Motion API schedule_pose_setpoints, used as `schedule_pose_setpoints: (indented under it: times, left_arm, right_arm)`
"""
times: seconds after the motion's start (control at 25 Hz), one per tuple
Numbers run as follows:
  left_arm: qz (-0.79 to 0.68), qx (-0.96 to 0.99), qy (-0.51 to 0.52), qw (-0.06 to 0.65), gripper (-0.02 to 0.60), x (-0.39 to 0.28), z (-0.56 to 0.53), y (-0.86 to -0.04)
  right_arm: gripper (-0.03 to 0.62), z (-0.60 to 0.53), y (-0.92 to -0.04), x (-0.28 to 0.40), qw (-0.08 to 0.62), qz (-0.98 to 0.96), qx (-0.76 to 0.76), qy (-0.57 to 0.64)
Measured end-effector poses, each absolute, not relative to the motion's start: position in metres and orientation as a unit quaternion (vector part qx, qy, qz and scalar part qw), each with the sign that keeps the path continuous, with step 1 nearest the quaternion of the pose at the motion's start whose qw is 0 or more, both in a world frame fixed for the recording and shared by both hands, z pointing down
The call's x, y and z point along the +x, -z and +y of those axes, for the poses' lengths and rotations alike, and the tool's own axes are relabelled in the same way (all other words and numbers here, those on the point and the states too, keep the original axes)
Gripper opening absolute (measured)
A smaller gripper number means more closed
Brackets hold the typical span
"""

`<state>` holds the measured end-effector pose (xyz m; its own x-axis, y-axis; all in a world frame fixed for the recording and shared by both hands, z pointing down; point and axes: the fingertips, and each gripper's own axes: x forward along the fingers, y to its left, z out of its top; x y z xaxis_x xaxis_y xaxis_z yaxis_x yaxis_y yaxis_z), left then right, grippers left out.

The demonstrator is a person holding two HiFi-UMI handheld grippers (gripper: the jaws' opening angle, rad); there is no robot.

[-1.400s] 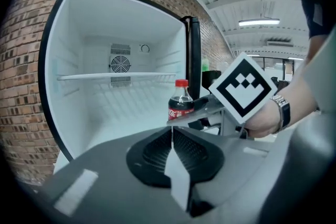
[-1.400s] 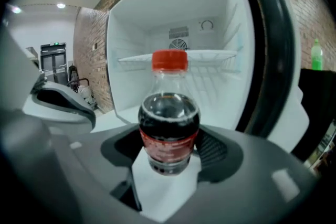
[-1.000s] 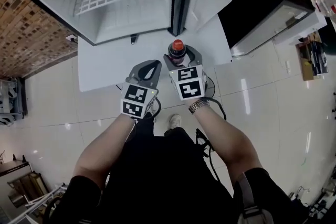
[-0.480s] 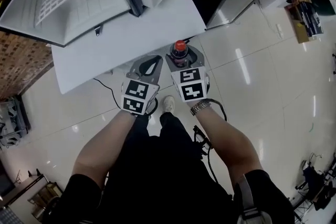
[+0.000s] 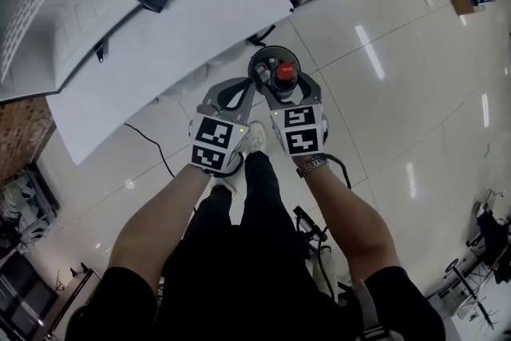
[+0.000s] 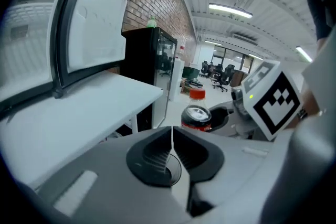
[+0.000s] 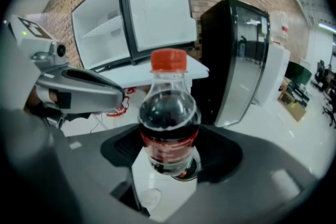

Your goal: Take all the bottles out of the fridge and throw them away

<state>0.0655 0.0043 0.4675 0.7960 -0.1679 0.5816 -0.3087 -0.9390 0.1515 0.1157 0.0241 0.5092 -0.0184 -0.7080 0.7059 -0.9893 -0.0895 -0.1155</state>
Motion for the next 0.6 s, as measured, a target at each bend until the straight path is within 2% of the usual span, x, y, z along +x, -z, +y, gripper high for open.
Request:
schedule_pose_setpoints:
  times: [0.6]
  left_arm:
    - [-0.076, 0.916, -0.361, 0.159, 0.012, 0.098, 0.01, -0.632]
  right_arm:
    - [0.307, 0.033, -0.737, 0.149, 0.268, -0.586, 0.635, -0.427]
